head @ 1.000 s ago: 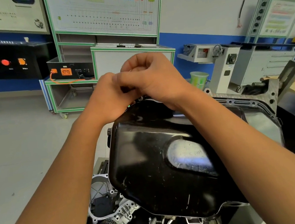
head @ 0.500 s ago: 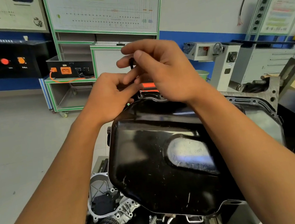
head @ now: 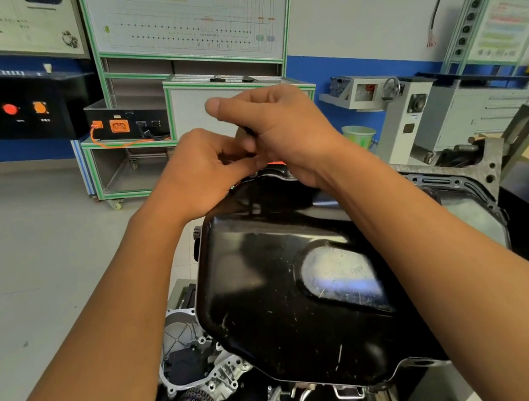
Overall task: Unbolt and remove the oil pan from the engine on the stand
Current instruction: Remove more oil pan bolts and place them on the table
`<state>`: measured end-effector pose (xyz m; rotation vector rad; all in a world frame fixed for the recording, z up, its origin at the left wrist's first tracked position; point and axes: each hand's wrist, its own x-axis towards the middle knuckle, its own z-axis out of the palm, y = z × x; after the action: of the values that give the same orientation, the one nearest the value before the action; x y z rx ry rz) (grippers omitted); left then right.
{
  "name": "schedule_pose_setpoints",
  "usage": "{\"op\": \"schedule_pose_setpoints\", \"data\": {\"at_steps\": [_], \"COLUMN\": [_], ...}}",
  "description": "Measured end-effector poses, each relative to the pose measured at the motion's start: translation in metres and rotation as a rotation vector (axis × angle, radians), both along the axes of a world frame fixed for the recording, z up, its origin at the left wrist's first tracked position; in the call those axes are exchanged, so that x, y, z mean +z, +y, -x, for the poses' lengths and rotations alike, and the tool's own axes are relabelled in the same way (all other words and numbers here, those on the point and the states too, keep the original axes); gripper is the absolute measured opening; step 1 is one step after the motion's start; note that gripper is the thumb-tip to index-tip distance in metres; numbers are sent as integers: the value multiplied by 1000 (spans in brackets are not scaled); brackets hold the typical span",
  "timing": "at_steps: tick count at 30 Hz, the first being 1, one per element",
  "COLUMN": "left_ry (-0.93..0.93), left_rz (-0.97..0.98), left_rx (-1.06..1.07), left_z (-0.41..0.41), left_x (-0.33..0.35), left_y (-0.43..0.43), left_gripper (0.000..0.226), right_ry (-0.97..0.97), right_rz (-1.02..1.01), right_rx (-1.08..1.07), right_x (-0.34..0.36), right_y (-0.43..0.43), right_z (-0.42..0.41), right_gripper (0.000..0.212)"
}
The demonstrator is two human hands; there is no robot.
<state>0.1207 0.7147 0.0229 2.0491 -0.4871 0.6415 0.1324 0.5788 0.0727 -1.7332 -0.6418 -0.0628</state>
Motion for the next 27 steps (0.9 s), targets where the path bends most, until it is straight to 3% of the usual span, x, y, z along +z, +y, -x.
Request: {"op": "schedule_pose_setpoints", "data": {"at_steps": [4,6,8,12,16,20,23,27], "left_ry": [-15,-42,-36,-58,-15,15,6,10], "left_rz": [-17,-2,28,32,69,63,49,42], "left_rx": [18,-10,5,19,39,56,71,93], "left_z": [-1,-3,-5,-3,-3,-6,-7,-8], "left_x": [0,-2,-3,-2,-3,-6,-5,-5], "left_y": [-1,0,2,-3,-4,1,1,2], "left_gripper": [18,2,16,14,39,13,11,13], "right_ry": [-74,-96,-107,-104,-142,-247,-286,-352], "right_rz": [18,22,12,-43,34,154,114,104], "right_rx": [-2,38,96,151,138,59,57,-13], "right_x": [-3,-4,-4,-1,-1,-3,-5,-10], "right_y": [-2,-5,-7,-12,-16,-14,-11,-8], "right_z": [-1,1,4,6,7,6,8,7], "right_gripper": [14,12,19,17,18,24,13,18]}}
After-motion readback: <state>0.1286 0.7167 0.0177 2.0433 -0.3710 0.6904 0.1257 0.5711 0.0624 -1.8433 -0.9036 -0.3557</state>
